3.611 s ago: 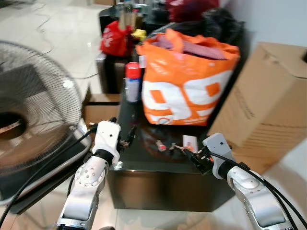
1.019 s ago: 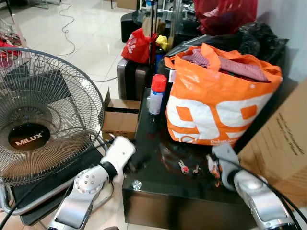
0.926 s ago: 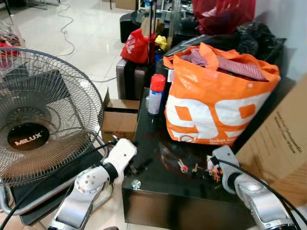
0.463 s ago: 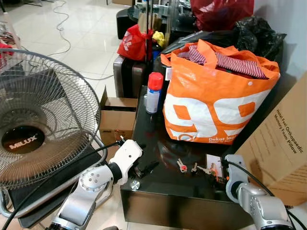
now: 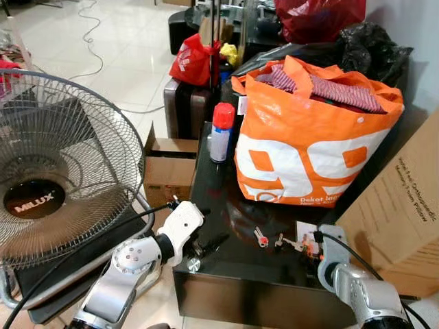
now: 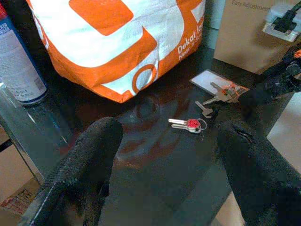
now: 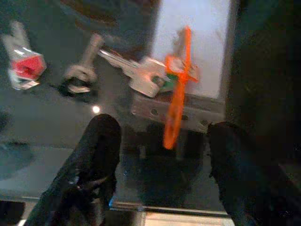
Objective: Hang keys on a hook
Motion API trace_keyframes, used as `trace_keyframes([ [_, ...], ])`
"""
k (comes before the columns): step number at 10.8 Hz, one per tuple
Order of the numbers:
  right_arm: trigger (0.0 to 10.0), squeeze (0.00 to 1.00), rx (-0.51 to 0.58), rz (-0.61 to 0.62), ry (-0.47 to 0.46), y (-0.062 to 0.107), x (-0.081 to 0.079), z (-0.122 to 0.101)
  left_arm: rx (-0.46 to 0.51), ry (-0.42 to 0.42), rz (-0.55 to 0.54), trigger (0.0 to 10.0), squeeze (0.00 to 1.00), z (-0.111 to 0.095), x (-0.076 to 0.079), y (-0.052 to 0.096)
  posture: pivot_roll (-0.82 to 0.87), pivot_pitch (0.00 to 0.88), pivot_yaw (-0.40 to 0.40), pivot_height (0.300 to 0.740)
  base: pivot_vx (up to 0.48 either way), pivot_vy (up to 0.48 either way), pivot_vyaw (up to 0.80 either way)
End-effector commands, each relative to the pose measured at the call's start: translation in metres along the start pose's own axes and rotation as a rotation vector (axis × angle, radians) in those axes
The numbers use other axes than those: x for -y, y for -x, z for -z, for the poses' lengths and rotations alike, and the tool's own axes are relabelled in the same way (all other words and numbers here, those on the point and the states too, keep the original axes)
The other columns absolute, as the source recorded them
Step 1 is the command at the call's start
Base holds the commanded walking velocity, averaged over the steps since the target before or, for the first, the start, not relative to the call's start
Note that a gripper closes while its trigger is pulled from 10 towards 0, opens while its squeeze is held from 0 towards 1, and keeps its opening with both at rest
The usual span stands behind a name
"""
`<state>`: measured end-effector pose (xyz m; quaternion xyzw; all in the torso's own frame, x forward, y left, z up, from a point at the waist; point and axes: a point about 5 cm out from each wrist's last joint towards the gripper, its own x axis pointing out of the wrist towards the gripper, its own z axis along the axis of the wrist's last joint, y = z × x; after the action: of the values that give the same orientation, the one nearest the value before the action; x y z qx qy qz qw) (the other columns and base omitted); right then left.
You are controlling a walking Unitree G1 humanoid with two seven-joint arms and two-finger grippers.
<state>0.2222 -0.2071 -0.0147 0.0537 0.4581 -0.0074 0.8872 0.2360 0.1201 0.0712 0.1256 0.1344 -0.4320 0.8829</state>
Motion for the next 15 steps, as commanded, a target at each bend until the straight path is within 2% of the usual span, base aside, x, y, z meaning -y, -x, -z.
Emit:
trace_keyframes([
  [1,2.2,0.0,0.012,0.024,-0.018,-0.001,0.004,-0.003,-0.004,-0.001,0.019,10.0,0.0,-0.001,0.003,0.0,-0.07,0.0,-0.058,0.74,0.0,0.0,0.0],
  [2,2.2,0.0,0.01,0.044,-0.025,-0.003,0.006,-0.002,-0.004,-0.002,0.022,10.0,0.0,-0.001,0.003,0.001,-0.06,0.0,-0.058,0.74,0.0,0.0,0.0],
  [7,0.0,0.0,0.019,0.054,-0.068,-0.011,0.006,-0.005,-0.013,0.006,0.049,10.0,0.0,0.0,0.003,0.003,-0.06,0.006,-0.051,0.74,0.0,0.0,0.0],
  [11,0.0,0.0,-0.022,0.053,-0.078,-0.016,0.006,0.003,-0.016,0.008,0.061,10.0,0.0,-0.001,0.003,0.004,-0.05,0.009,-0.05,0.74,0.0,0.0,0.0],
  [15,0.0,0.0,-0.015,0.047,-0.087,-0.017,0.007,0.002,-0.013,0.004,0.062,10.0,0.0,-0.002,0.002,0.004,-0.05,0.003,-0.048,0.74,0.0,0.0,0.0],
])
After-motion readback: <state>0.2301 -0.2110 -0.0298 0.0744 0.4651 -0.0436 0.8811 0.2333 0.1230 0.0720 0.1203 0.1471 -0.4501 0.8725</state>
